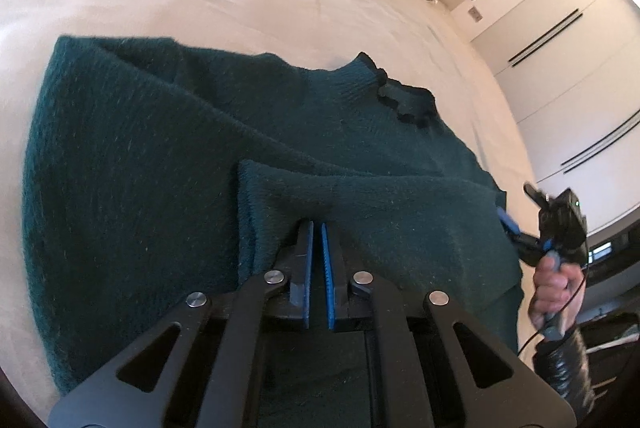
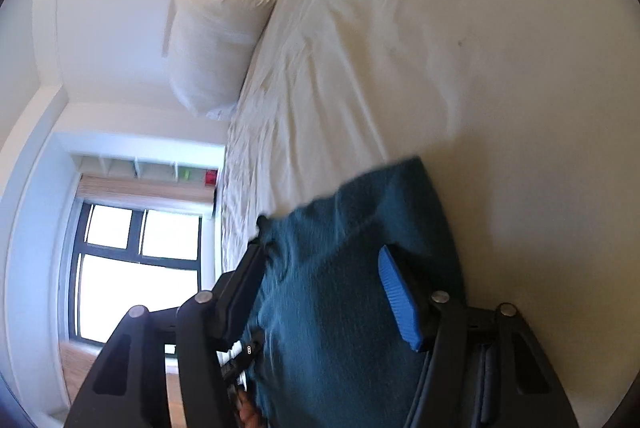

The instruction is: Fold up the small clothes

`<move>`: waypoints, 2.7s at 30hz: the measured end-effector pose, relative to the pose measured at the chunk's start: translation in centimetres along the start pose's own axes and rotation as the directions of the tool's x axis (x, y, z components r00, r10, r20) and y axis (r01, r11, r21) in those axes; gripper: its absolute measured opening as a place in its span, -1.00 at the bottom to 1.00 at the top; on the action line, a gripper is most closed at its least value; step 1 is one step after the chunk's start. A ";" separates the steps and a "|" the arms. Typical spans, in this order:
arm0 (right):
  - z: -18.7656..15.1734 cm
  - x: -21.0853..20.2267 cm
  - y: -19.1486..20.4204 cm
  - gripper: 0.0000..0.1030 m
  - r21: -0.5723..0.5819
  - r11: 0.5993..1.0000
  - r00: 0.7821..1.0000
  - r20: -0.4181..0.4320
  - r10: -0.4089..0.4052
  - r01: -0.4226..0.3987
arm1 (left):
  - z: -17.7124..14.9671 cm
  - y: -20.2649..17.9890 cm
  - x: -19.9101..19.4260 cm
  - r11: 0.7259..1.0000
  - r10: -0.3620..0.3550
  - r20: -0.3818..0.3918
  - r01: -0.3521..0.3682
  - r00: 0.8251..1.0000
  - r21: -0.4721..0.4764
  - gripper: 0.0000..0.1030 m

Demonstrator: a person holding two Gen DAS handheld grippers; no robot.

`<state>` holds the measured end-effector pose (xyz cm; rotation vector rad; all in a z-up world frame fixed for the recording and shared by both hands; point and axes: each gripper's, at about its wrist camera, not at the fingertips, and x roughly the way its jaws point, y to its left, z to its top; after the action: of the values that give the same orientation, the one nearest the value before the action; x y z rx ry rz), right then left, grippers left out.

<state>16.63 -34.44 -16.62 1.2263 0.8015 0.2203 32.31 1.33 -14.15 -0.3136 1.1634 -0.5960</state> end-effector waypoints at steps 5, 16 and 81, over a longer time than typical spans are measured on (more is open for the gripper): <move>-3.9 -1.4 0.9 0.48 -0.083 0.994 0.995 -0.078 0.059 -0.065 | -0.4 0.0 -0.2 1.000 -0.009 0.027 0.008 1.000 0.017 -0.86; -8.5 -6.3 2.0 0.51 -0.142 0.987 0.997 -0.023 0.068 -0.071 | -3.7 5.8 -9.0 0.975 -0.157 0.207 0.186 0.966 -0.125 -0.85; -30.6 -19.6 -2.2 0.40 -0.271 0.919 0.944 -0.087 -0.319 0.285 | -28.9 4.2 -22.2 0.995 0.083 -0.150 -0.092 0.985 -0.048 0.38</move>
<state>-17.78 -23.15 -13.60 0.8380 1.0315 0.1448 0.85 19.82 -10.29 -0.2666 1.3315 -0.5176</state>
